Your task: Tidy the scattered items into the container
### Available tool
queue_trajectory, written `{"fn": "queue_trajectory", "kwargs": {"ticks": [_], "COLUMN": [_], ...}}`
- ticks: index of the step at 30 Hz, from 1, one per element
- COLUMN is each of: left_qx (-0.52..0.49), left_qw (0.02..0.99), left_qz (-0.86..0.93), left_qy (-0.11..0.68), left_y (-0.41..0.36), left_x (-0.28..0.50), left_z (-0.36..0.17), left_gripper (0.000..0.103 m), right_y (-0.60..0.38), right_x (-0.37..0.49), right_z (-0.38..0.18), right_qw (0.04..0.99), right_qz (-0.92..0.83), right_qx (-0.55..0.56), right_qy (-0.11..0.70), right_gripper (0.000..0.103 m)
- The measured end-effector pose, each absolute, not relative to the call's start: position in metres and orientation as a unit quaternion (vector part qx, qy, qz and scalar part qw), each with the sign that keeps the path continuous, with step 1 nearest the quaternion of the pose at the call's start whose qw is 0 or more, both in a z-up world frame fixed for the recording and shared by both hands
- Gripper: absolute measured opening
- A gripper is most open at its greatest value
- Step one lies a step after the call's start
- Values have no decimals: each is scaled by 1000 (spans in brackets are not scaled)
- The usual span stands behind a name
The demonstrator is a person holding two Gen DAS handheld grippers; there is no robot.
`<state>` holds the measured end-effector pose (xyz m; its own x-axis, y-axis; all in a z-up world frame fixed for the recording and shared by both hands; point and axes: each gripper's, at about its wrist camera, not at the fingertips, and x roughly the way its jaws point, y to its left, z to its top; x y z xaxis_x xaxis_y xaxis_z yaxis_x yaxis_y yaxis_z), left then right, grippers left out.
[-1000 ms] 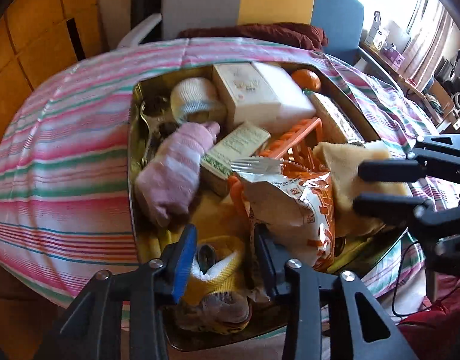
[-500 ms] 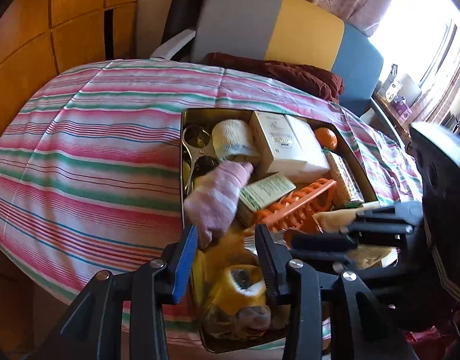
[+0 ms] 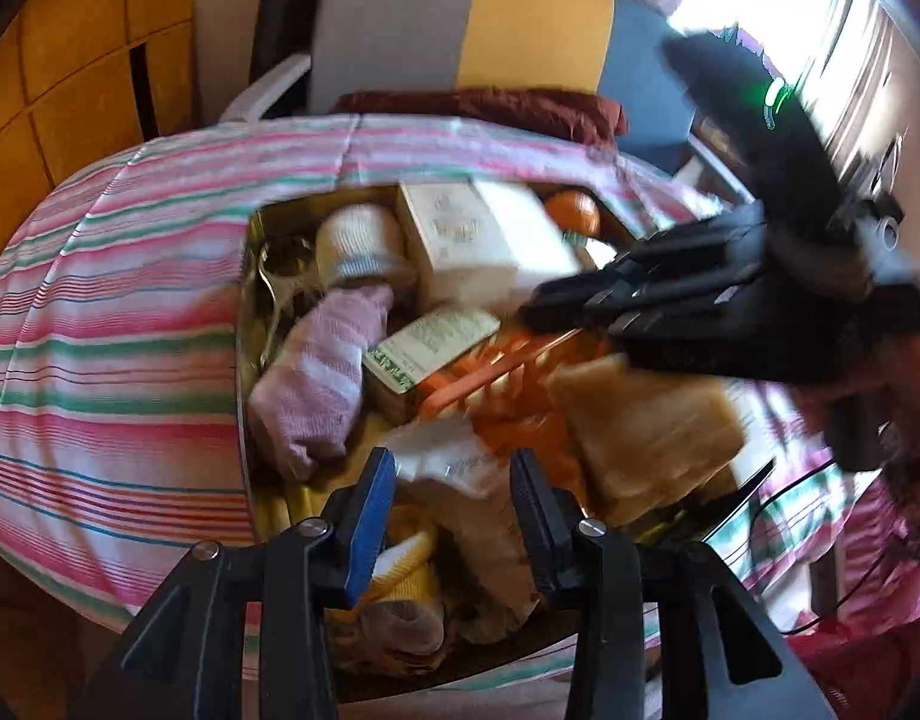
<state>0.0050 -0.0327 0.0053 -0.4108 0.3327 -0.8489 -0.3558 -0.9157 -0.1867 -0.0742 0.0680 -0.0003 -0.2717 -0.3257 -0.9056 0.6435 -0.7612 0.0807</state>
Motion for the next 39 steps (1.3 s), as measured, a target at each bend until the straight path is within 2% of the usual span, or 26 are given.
{"fn": "queue_trajectory", "kwargs": {"ticks": [6, 11, 15, 18, 23, 26, 28, 31, 32, 33, 36, 39], "left_qx": [-509, -517, -507, -497, -499, -511, -509, -516, -517, -514, -506, -480], "left_qw": [192, 161, 166, 214, 262, 244, 224, 221, 219, 225, 259, 253], "left_qz": [839, 840, 844, 838, 826, 822, 829, 827, 827, 828, 820, 830], "left_qy": [-18, -3, -57, -66, 2, 52, 64, 20, 15, 8, -71, -127], "left_y": [-38, -43, -68, -65, -23, -5, -6, -17, -19, -22, -41, -61], "left_x": [-10, -22, -18, -7, 10, 13, 11, 1, 0, 1, 1, -2], "left_z": [-7, -12, 3, 19, 25, 9, -1, -6, -6, -3, 6, 19], "left_gripper": [48, 47, 45, 46, 46, 46, 50, 54, 53, 49, 50, 52], "right_y": [93, 88, 111, 122, 121, 119, 114, 99, 96, 97, 124, 140], "right_x": [-46, -54, -37, -12, 20, 17, 6, 0, -2, -4, 0, 12], "right_z": [5, -15, 16, 33, 23, 19, 14, 10, 10, 11, 29, 39], "right_qw": [308, 317, 330, 342, 336, 334, 330, 305, 300, 298, 322, 306], "right_qz": [-779, -787, -807, -794, -773, -780, -789, -822, -830, -834, -838, -847], "right_qx": [516, 519, 486, 498, 522, 515, 507, 463, 453, 448, 440, 435], "right_qy": [178, 107, 57, 71, 130, 122, 105, 127, 129, 119, 25, 16], "right_gripper": [18, 18, 18, 18, 19, 19, 19, 19, 19, 19, 19, 19]}}
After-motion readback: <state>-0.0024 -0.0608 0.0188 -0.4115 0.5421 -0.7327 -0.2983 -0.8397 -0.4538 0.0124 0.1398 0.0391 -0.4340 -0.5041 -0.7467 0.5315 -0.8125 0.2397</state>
